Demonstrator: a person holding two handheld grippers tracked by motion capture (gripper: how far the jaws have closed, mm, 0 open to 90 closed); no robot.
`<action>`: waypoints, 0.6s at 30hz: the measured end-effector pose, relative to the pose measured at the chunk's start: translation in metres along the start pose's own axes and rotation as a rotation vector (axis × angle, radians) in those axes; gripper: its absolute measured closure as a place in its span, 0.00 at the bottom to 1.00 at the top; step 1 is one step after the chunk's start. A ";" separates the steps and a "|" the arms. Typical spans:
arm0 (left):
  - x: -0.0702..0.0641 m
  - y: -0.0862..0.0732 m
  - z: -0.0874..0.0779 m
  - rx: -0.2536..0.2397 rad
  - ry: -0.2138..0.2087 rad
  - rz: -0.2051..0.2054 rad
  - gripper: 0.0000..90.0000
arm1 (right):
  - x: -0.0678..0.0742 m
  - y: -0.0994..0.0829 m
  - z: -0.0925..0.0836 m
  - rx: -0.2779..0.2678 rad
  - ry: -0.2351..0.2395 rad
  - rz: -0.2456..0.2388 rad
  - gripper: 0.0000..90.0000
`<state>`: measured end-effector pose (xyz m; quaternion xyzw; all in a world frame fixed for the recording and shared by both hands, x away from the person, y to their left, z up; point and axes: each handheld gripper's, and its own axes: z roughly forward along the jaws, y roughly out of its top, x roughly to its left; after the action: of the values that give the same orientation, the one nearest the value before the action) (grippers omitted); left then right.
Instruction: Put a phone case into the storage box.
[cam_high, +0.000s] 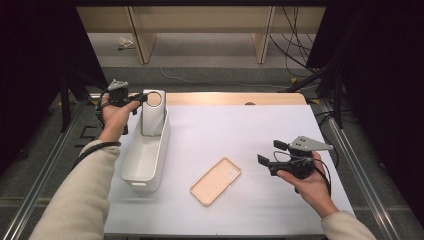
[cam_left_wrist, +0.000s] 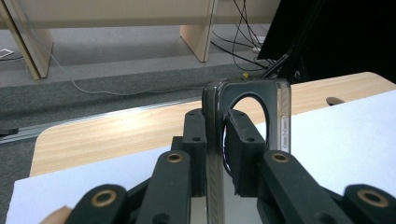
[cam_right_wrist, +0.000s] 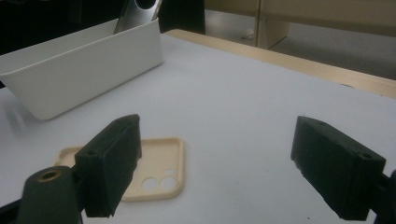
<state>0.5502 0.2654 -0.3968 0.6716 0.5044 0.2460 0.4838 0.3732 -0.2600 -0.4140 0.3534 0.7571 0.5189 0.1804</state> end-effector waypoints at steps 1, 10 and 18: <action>0.000 0.000 0.000 0.002 0.002 0.001 0.86 | 0.000 0.000 0.000 0.000 -0.001 0.000 0.19; 0.000 -0.001 0.003 0.024 0.029 0.015 0.85 | 0.000 0.000 0.000 0.003 -0.002 0.000 0.19; 0.000 -0.002 0.005 0.048 0.051 0.038 0.83 | 0.000 0.000 0.000 0.001 0.001 0.000 0.19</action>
<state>0.5534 0.2631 -0.4011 0.6862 0.5094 0.2599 0.4496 0.3730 -0.2600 -0.4140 0.3535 0.7574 0.5187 0.1799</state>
